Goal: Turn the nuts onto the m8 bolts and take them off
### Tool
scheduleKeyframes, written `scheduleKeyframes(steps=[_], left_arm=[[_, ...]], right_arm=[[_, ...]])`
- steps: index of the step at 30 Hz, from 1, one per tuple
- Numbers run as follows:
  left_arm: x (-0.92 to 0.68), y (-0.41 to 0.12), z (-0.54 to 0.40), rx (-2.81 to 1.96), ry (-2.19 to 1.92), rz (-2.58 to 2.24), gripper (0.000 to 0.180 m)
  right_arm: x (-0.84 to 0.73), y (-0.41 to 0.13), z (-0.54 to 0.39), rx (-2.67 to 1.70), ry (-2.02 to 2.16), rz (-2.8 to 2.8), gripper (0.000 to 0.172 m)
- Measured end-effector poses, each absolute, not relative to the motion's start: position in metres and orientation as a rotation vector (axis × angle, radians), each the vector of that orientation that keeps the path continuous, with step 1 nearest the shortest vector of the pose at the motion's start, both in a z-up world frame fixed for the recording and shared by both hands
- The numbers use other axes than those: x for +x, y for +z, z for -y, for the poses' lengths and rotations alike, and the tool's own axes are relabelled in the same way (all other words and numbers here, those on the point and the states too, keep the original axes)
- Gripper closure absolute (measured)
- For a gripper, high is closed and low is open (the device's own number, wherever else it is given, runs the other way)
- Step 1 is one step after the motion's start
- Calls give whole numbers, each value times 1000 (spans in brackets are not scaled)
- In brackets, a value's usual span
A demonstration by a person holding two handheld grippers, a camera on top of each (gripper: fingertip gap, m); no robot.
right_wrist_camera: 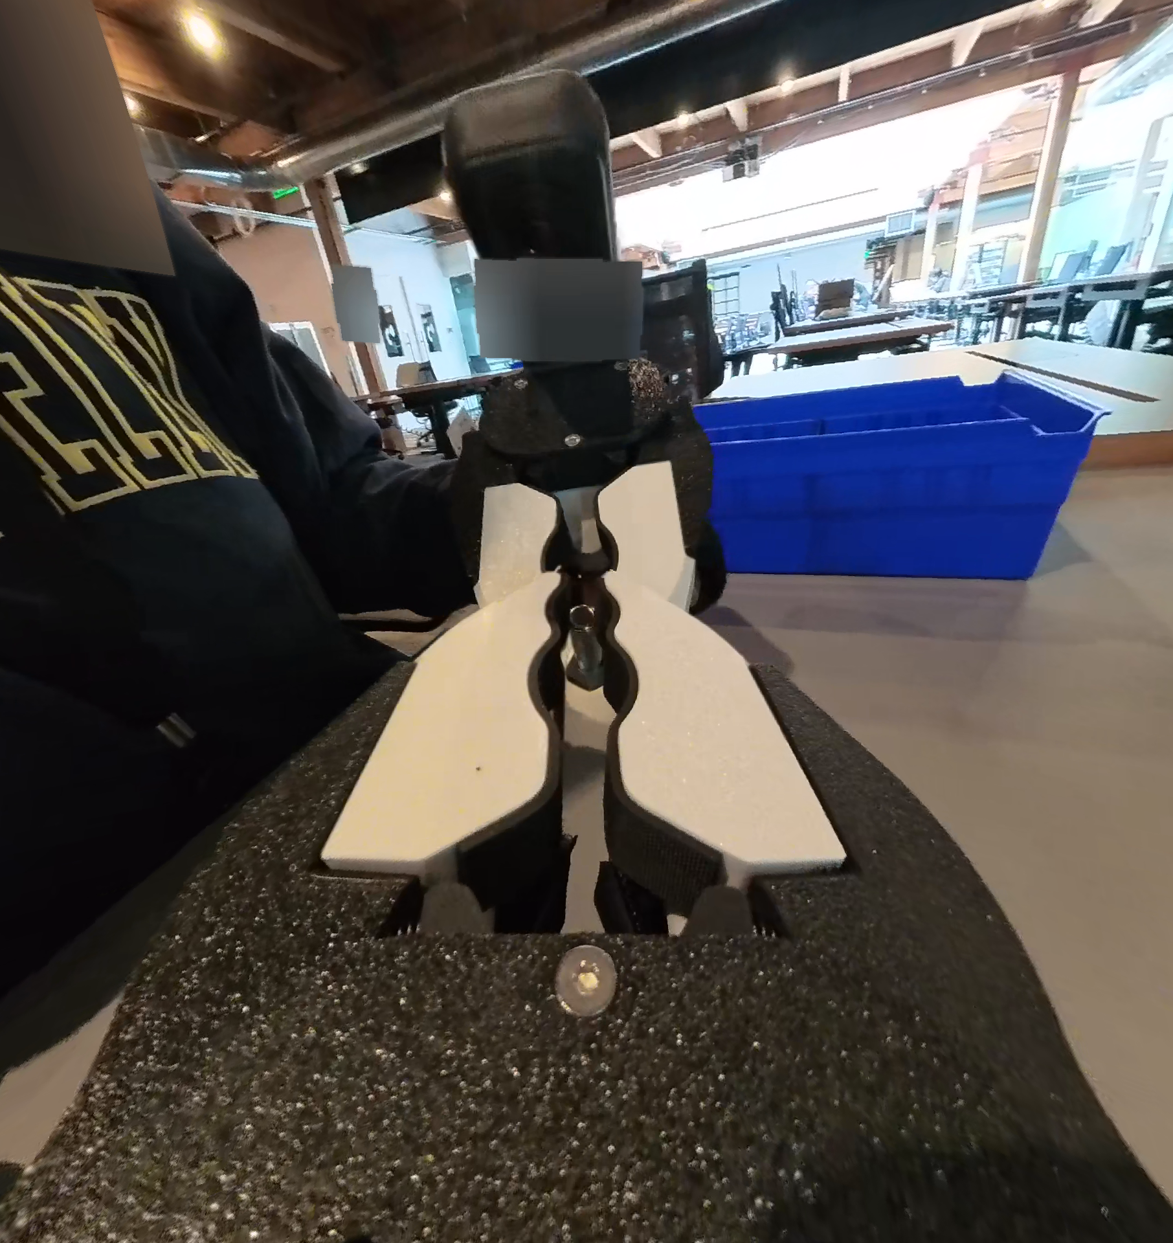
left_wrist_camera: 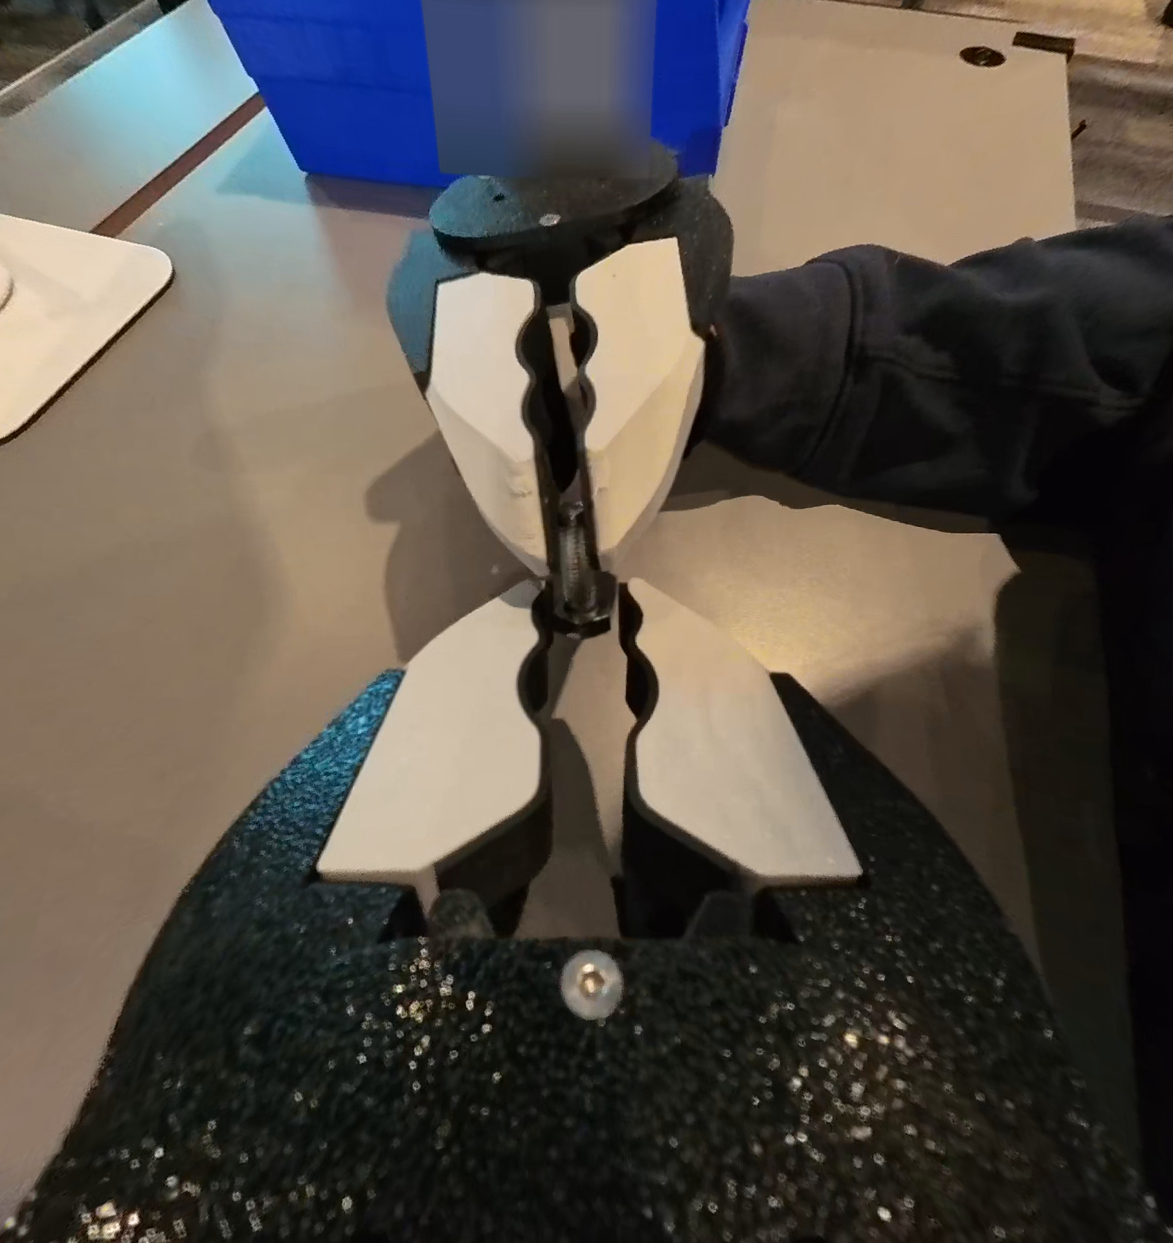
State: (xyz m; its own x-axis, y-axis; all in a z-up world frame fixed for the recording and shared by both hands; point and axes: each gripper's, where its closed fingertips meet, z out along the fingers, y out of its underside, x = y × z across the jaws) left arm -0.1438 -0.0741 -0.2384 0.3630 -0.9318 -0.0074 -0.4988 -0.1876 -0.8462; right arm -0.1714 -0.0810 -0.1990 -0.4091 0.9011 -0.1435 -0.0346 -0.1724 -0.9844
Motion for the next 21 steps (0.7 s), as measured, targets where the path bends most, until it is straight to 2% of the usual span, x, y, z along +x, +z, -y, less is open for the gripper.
scheduleKeyframes(steps=[19, 21], left_arm=[[-147, -235, 71, -1769, -604, -1238, 166], [-151, -234, 64, -1761, -543, -1196, 166]], right_arm=[[-172, -195, 78, -1037, 1690, 1359, 165], [-168, -192, 67, -1047, 1639, 1298, 160]])
